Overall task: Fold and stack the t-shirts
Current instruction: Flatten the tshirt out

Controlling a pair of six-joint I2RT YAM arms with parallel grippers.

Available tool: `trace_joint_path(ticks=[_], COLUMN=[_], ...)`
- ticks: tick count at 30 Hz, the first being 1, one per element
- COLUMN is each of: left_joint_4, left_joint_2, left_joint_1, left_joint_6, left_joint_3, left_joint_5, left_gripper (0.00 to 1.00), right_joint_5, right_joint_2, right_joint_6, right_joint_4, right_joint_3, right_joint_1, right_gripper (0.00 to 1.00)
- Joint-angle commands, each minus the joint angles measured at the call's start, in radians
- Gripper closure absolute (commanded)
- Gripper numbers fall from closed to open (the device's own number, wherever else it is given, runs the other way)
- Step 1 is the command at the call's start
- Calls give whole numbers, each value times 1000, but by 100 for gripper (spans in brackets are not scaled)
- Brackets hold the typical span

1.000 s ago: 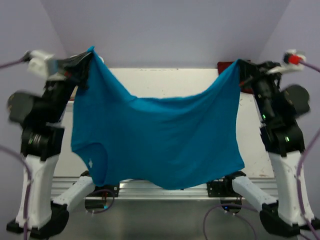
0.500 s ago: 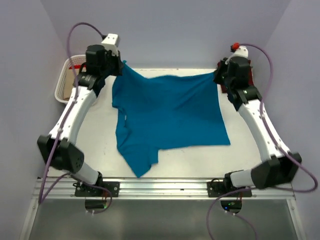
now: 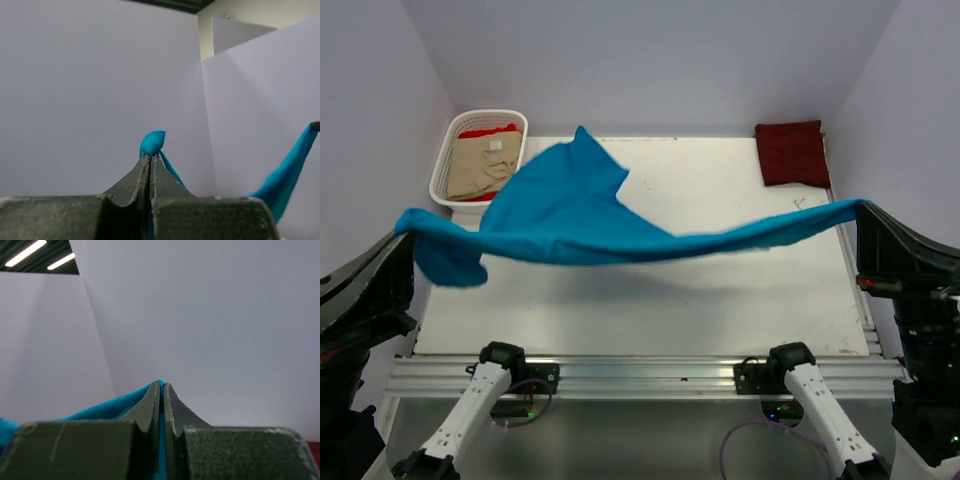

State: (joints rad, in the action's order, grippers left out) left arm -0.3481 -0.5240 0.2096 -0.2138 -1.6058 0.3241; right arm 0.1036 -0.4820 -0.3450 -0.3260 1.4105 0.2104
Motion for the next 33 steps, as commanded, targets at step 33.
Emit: trace_joint_path(ticks=[33], left_joint_4=[296], left_joint_2=[-1631], left_joint_1=[-45], left_joint_6=[102], left_joint_3=[75], left_joint_5=[-396], left_gripper=[100], right_joint_5=[-396], right_joint_2=[-1425], right_joint_6=[-35], right_joint_4=[142], right_joint_3=[41], right_joint_1=[1], right_gripper=[100])
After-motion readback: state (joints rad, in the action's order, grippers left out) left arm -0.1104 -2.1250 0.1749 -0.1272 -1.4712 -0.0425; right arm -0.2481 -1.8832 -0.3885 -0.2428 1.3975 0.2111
